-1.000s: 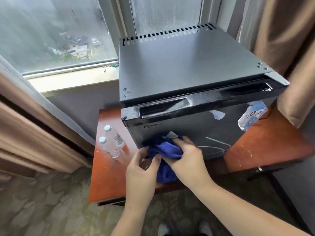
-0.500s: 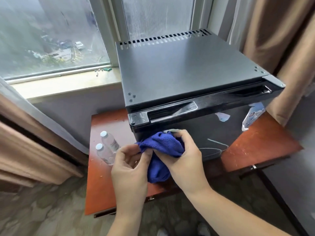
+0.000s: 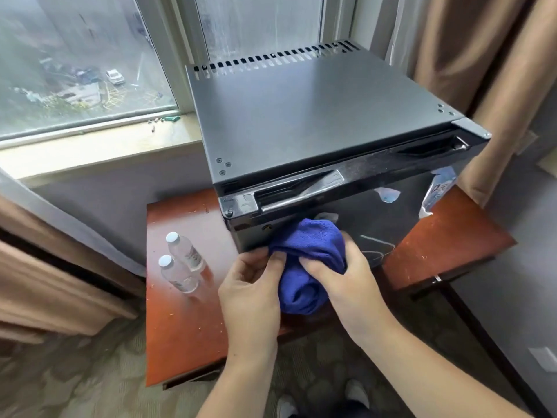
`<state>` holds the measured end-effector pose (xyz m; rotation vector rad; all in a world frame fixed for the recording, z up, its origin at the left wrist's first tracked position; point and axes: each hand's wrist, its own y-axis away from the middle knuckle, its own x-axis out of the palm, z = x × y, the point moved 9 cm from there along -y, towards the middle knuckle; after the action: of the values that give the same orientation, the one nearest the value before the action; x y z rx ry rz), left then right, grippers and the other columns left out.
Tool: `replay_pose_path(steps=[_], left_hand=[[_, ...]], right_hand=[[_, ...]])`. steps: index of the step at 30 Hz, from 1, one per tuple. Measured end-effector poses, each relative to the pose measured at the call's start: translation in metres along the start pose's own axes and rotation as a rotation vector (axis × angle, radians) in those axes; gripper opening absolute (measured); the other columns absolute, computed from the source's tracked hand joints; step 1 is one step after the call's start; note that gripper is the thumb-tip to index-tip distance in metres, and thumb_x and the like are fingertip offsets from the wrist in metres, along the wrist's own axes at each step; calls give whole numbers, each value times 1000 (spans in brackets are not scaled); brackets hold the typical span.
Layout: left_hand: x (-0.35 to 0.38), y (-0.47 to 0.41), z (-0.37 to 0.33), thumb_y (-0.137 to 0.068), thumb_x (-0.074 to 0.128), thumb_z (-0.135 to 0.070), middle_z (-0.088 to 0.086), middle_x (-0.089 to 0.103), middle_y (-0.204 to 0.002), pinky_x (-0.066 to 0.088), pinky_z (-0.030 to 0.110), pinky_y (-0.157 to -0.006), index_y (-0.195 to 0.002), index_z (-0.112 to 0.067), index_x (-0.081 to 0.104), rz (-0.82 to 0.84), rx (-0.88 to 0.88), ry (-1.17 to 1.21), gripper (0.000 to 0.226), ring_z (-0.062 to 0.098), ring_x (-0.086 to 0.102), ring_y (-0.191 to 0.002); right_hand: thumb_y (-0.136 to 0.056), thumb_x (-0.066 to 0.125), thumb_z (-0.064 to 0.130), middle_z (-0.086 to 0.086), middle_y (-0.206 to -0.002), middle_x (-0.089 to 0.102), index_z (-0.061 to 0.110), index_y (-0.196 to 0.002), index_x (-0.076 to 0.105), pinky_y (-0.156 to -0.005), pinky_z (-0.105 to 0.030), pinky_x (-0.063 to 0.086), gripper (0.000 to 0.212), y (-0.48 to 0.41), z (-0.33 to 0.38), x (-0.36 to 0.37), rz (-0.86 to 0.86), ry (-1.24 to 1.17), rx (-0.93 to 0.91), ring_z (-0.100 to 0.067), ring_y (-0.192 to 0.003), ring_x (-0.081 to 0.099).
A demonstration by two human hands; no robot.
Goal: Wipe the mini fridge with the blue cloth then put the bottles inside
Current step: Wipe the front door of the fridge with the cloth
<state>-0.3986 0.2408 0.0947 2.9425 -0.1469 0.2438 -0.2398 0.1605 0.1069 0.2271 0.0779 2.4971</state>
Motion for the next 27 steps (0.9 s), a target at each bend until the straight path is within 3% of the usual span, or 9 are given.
replay_pose_path(steps=[3, 6, 9, 13, 16, 19, 22, 25, 27], left_hand=[[8, -4, 18, -89, 76, -15, 6, 80, -90, 60, 34, -75, -88, -15, 76, -14, -100, 114, 1, 21, 76, -83], [14, 2, 68, -89, 76, -17, 15, 79, -102, 60, 52, -90, -94, -12, 70, -42, -348, 182, 9, 35, 76, -95], [21, 14, 106, -92, 72, -11, 20, 75, -117, 55, 59, -99, -99, -11, 67, -63, -552, 226, 8, 38, 73, -103], [35, 28, 103, -88, 74, -9, 19, 75, -119, 53, 56, -103, -107, -10, 73, -59, -500, 129, 19, 37, 72, -110], [58, 43, 75, -71, 82, -21, 5, 77, -122, 50, 55, -108, -109, -24, 80, 41, -345, 66, 38, 27, 70, -119], [93, 52, 60, -79, 82, -19, -10, 72, -131, 53, 37, -104, -115, -43, 76, 203, -191, -72, 44, 10, 67, -123], [120, 53, 77, -82, 80, -3, -10, 66, -139, 54, 19, -97, -118, -46, 73, 267, -221, -162, 56, 2, 65, -122], [155, 57, 104, -82, 78, 5, -9, 62, -144, 54, 28, -104, -122, -47, 67, 376, -320, -202, 66, -4, 66, -118], [184, 59, 121, -82, 80, 1, -12, 57, -147, 55, 20, -99, -126, -49, 60, 455, -352, -274, 70, -6, 64, -116]], right_hand=[[-85, 66, 19, -4, -119, 72, 25, -124, 63, -103, -39, 53, 39, 6, -14, -2, 141, -3, 21, -25, -120, 66], [-95, 67, 11, 17, -105, 76, 36, -113, 65, -85, -16, 55, 31, 0, -39, -25, 33, 191, 89, -1, -103, 70], [-91, 75, 11, 3, -97, 79, 19, -108, 73, -78, -21, 59, 19, -14, -64, -47, -65, 197, 190, -12, -94, 74], [-85, 80, 16, -3, -92, 79, 20, -96, 77, -91, -44, 61, 13, -26, -69, -66, -116, 232, 219, -21, -92, 75], [-88, 78, 10, -6, -92, 79, 16, -96, 76, -85, -38, 62, 10, -31, -43, -85, -128, 144, 119, -22, -91, 75], [-90, 75, 10, -4, -92, 79, 15, -96, 75, -80, -27, 60, 8, -40, -25, -112, -133, 90, 82, -14, -89, 76], [-92, 72, 5, -16, -96, 79, 3, -100, 73, -88, -44, 60, 9, -50, -37, -140, -176, -14, 161, -34, -97, 74], [-92, 74, 12, -17, -102, 79, 8, -101, 75, -98, -59, 56, 10, -57, -61, -172, -227, -106, 283, -40, -102, 74], [-93, 74, 16, -15, -103, 79, 11, -104, 75, -99, -61, 55, 12, -61, -73, -198, -271, -152, 347, -38, -102, 75]])
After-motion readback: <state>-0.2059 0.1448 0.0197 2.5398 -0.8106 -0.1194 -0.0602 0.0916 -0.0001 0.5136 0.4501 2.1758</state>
